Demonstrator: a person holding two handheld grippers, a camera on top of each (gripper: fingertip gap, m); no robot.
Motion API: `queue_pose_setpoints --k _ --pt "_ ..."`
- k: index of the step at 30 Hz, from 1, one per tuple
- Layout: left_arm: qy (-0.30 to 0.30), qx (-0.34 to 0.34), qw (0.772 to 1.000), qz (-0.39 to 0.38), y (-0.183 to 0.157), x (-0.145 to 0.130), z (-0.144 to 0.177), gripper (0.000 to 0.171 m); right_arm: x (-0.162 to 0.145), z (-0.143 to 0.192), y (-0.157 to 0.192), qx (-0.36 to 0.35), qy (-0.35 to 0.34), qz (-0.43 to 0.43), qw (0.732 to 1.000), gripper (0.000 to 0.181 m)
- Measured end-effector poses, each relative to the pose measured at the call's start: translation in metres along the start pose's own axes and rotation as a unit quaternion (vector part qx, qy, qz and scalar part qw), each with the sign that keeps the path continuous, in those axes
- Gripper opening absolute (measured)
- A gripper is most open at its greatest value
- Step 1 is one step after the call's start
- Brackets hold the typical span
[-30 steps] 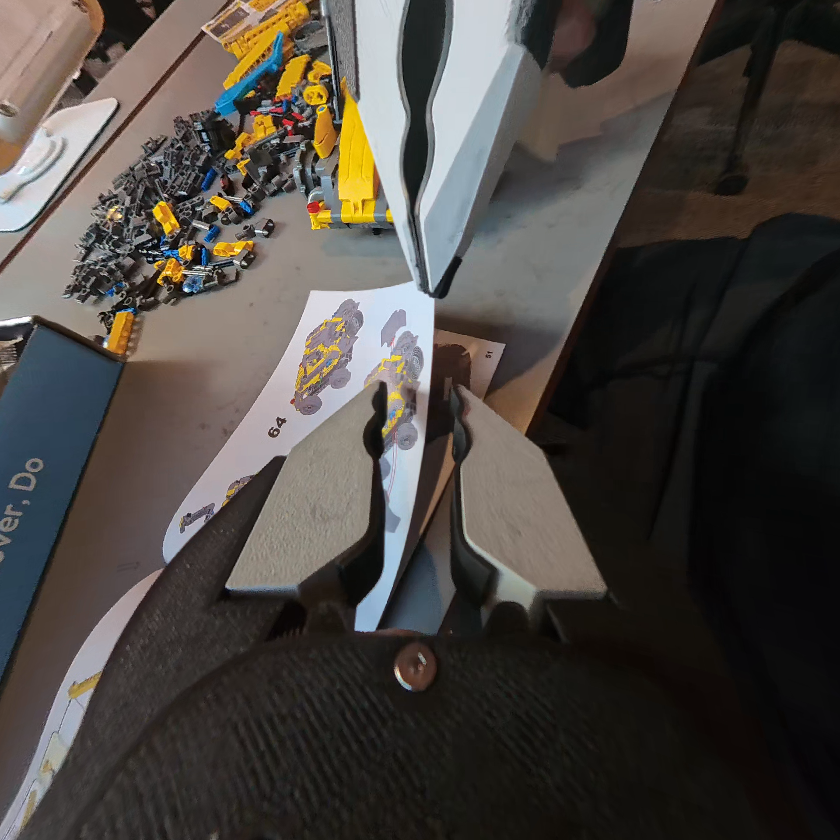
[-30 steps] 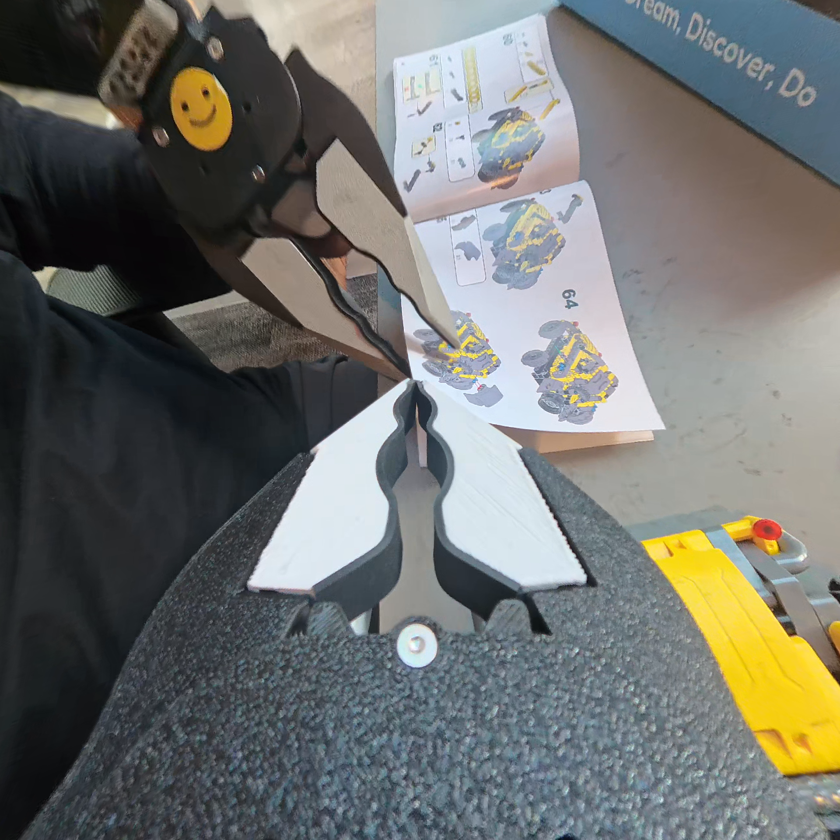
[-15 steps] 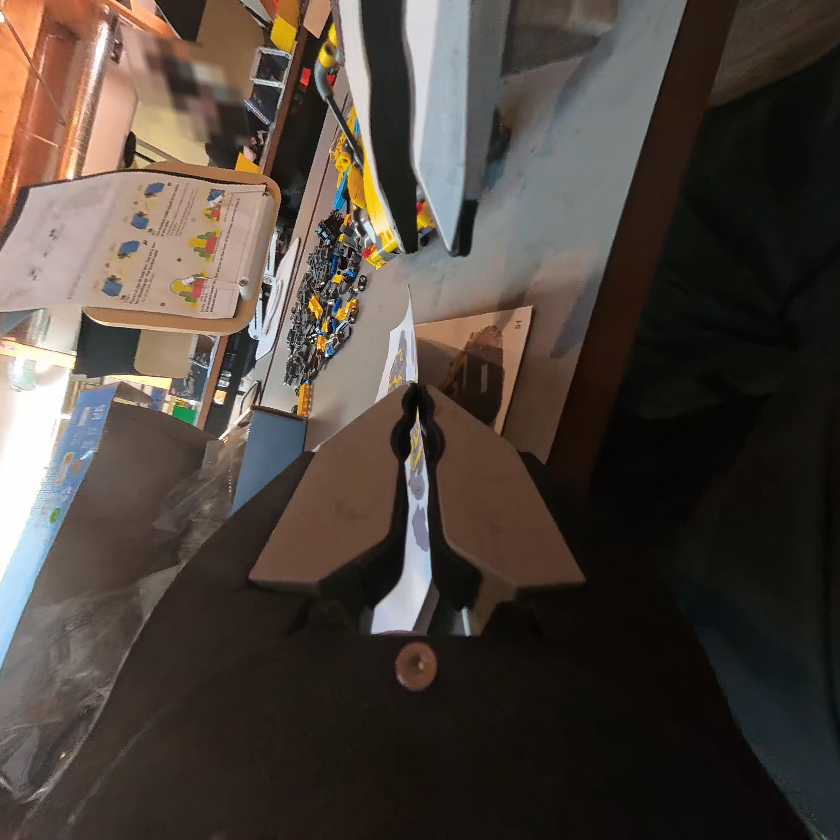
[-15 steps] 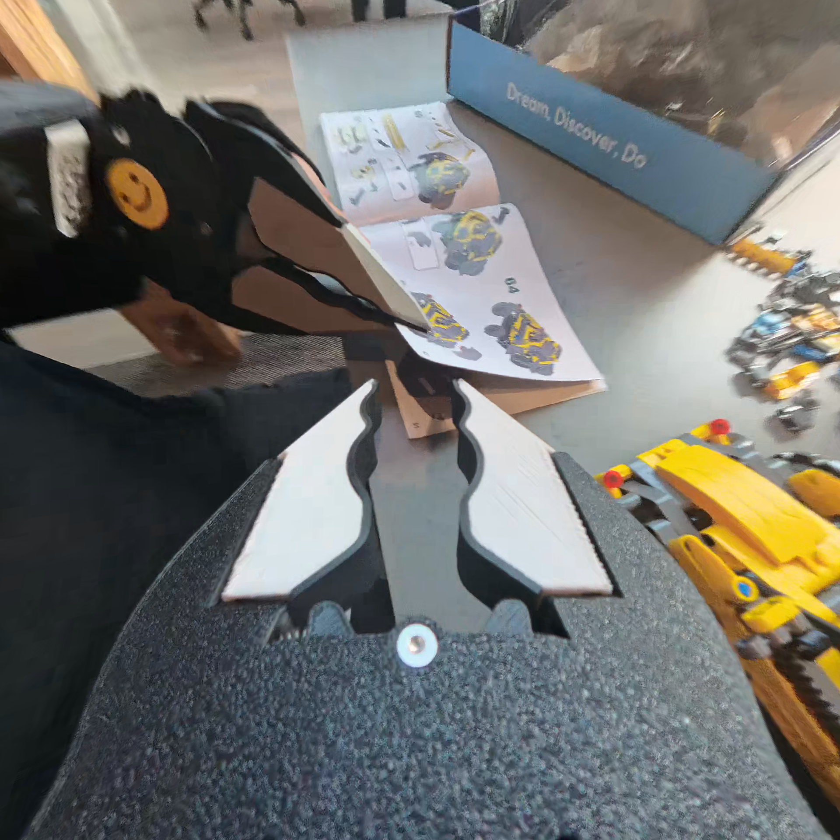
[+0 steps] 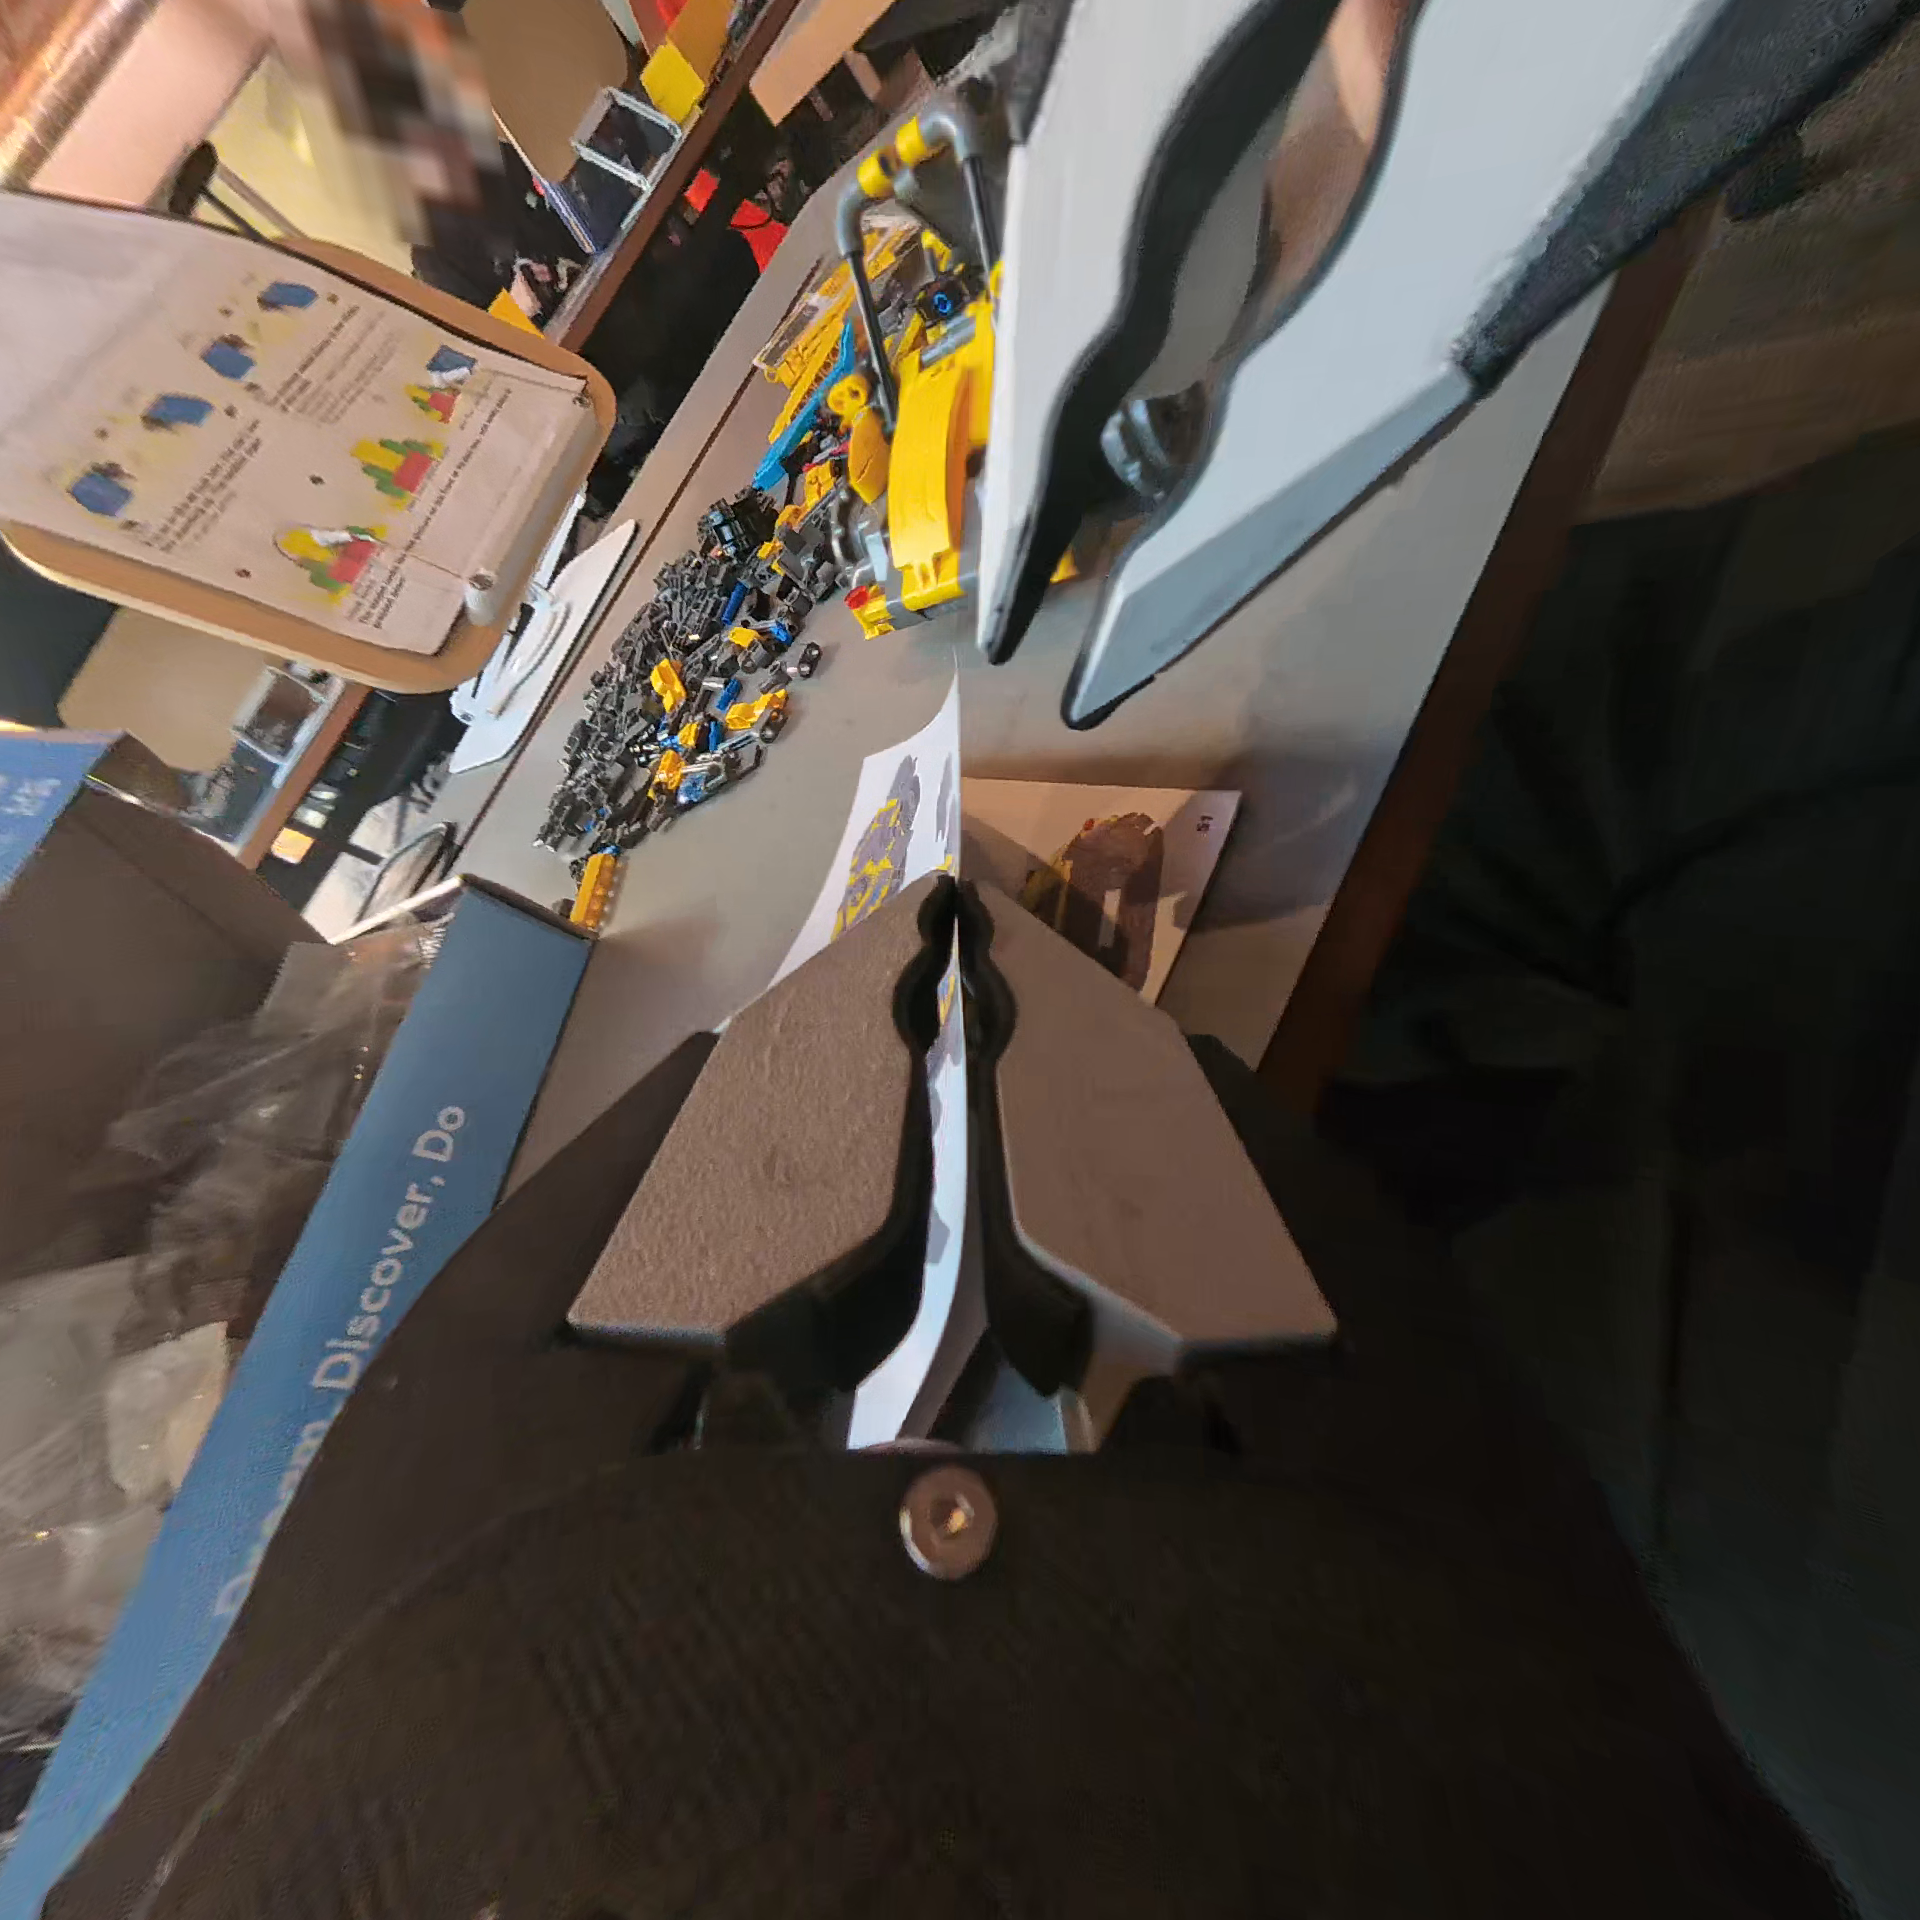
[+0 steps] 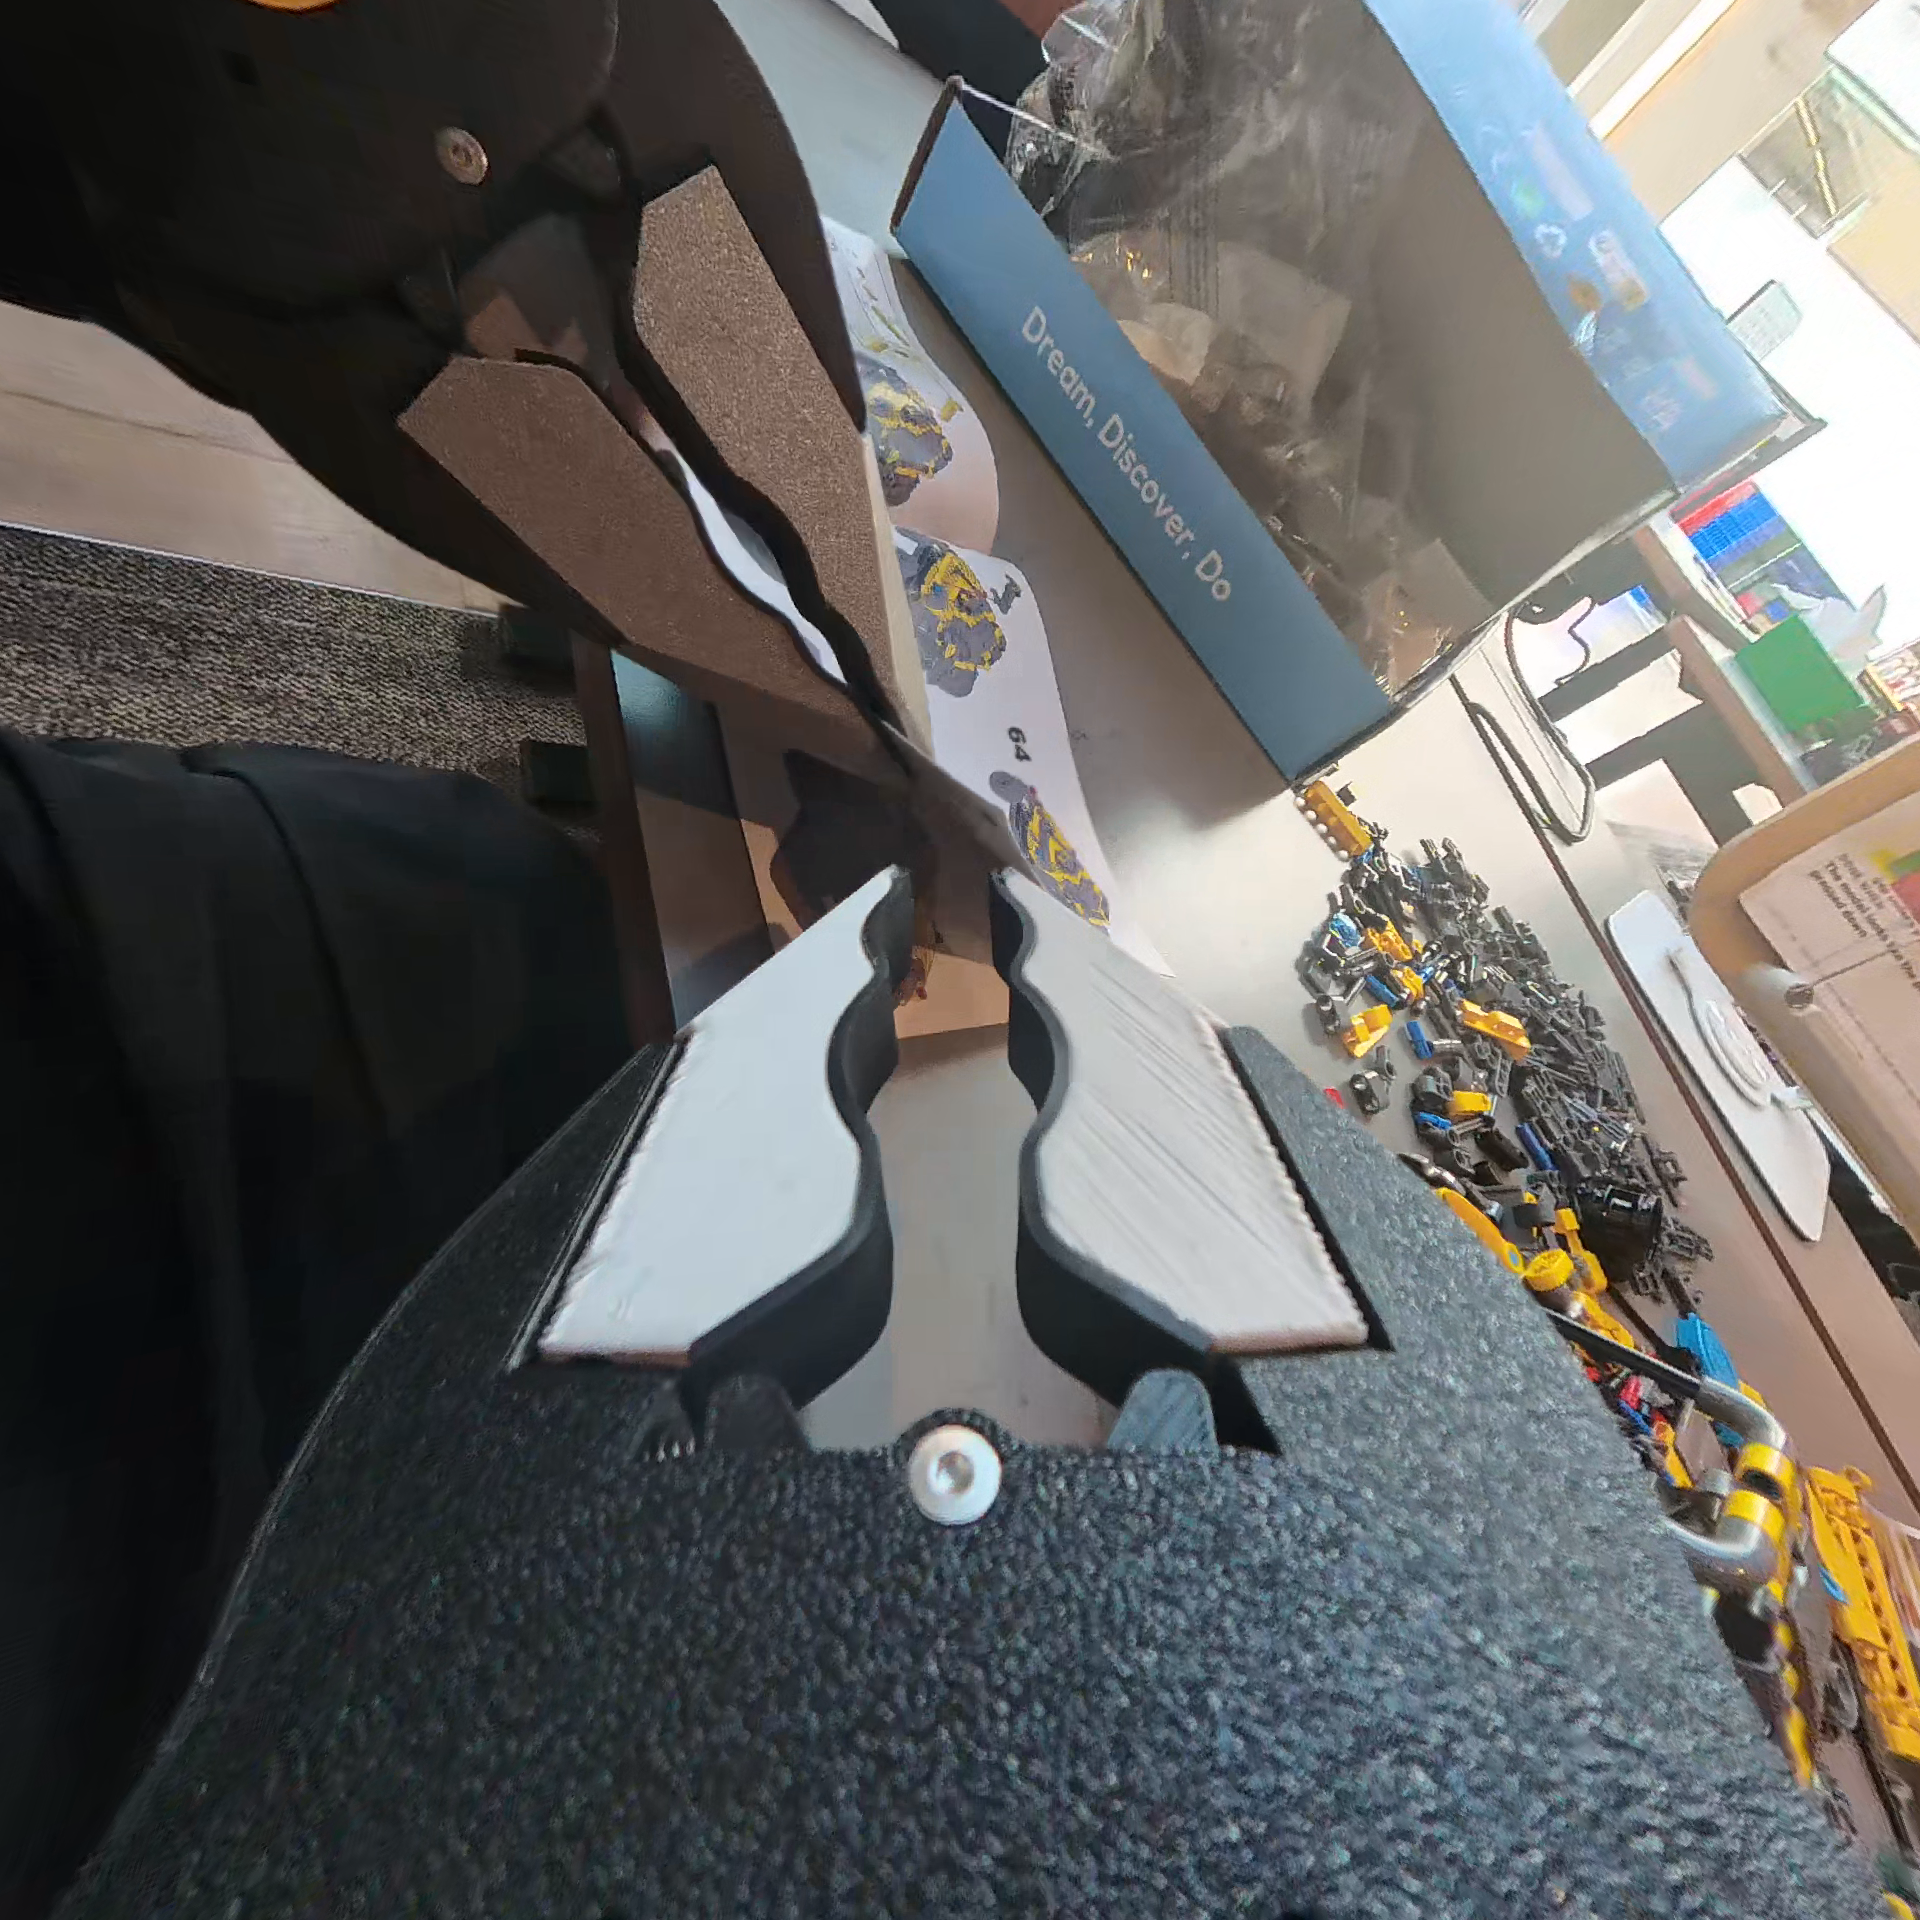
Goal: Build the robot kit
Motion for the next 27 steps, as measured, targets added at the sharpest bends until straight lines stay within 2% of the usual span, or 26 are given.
queue_pose_setpoints --k 7,10,17,27 --pt "-0.008 -0.011 0.999 0.044 0.0025 -0.0019 0.0003 0.0 0.0024 -0.003 -0.0045 -0.007 -0.004 -0.001 1.0 0.016" --pt "-0.006 -0.013 0.999 0.045 0.0019 -0.0034 -0.0005 0.0 0.0052 -0.0043 -0.0052 -0.004 -0.007 0.004 1.0 0.014" --pt "-0.004 -0.012 0.999 0.042 0.0018 -0.0033 -0.0005 0.0 0.0071 -0.0092 -0.0028 0.008 -0.006 0.006 1.0 0.022" --pt "-0.005 -0.01 0.999 0.038 0.002 -0.0024 -0.0004 0.0 0.0065 -0.0101 -0.0015 0.012 -0.005 0.005 1.0 0.02"
Point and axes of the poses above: each gripper's, where its closed fingertips meet, z back along the fingers, x out of its top, y = z × x across the jaws, the point moved 1 cm from there along z, back along the fingers, and after that the axes turned 7 degrees about -y, right-handed, at the moved point
